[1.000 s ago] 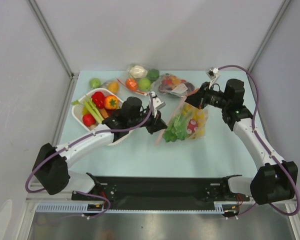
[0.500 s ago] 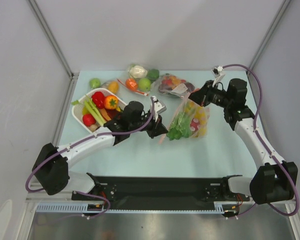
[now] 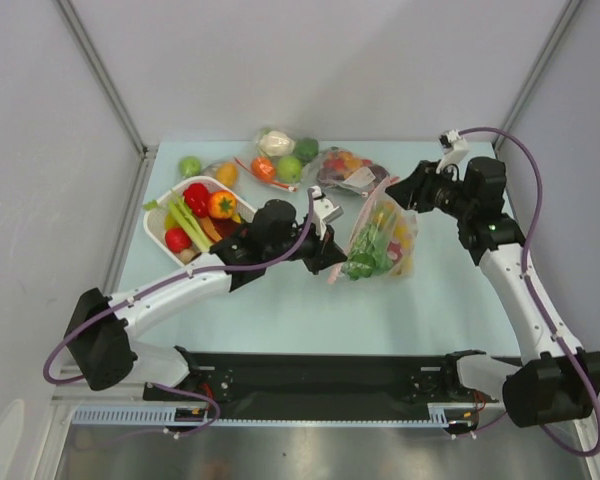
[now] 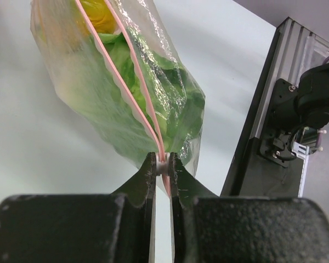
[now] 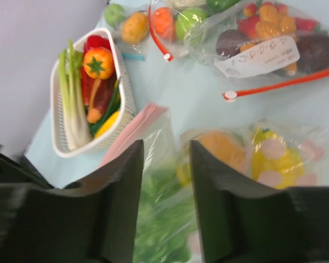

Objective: Open the zip-top bag and remove the fake food

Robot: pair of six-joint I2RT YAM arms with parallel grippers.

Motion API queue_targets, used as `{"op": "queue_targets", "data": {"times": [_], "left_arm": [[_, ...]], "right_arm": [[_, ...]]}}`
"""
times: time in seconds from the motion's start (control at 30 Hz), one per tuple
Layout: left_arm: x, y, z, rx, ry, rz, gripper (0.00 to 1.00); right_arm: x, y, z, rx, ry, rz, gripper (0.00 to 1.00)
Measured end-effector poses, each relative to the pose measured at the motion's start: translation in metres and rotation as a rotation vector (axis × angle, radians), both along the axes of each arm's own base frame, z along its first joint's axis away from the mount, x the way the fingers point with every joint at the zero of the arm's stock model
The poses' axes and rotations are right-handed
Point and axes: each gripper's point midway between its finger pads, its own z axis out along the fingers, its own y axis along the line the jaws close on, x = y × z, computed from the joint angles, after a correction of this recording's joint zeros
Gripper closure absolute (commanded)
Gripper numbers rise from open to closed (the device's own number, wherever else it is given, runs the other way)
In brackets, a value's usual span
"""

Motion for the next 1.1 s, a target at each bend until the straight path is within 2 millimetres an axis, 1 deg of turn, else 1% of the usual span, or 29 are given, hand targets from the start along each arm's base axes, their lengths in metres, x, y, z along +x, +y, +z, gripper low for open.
{"op": "queue_targets", "data": {"times": [0.07, 0.17, 0.27, 0.37, 0.5, 0.67, 0.77, 0.9, 1.1], "left_arm": [[0.001, 0.0, 0.001, 0.001, -0.004, 0.006, 1.0], [0.001, 0.0, 0.002, 0.003, -0.005, 0.009, 1.0], [0.002, 0.0, 0.004, 0.001, -0.008, 0.011, 1.0], [0.003, 0.0, 0.005, 0.0, -0.01, 0.015, 1.0], [0.004, 0.0, 0.004, 0.003, -0.013, 0.024, 1.0], [0.005, 0.0, 0.004, 0.005, -0.016, 0.031, 1.0], [0.005, 0.0, 0.005, 0.006, -0.017, 0.032, 1.0], [0.006, 0.0, 0.008, 0.005, -0.021, 0.035, 1.0], [0.006, -0.001, 0.012, 0.004, -0.029, 0.037, 1.0]], "right_arm": [[-0.008, -0.005, 0.008, -0.017, -0.008, -0.029, 0.4], [-0.019, -0.007, 0.024, -0.035, -0.021, -0.063, 0.36], [-0.028, 0.0, 0.037, -0.047, -0.027, -0.063, 0.36], [-0.034, 0.011, 0.043, -0.055, -0.011, -0.052, 0.36], [-0.036, 0.028, 0.035, -0.082, 0.051, -0.042, 0.35], [-0.037, 0.056, 0.01, -0.166, 0.152, -0.02, 0.35], [-0.038, 0.065, -0.006, -0.226, 0.195, -0.025, 0.35], [-0.039, 0.066, -0.018, -0.3, 0.229, -0.059, 0.37], [-0.037, 0.056, -0.02, -0.354, 0.233, -0.126, 0.37]]}}
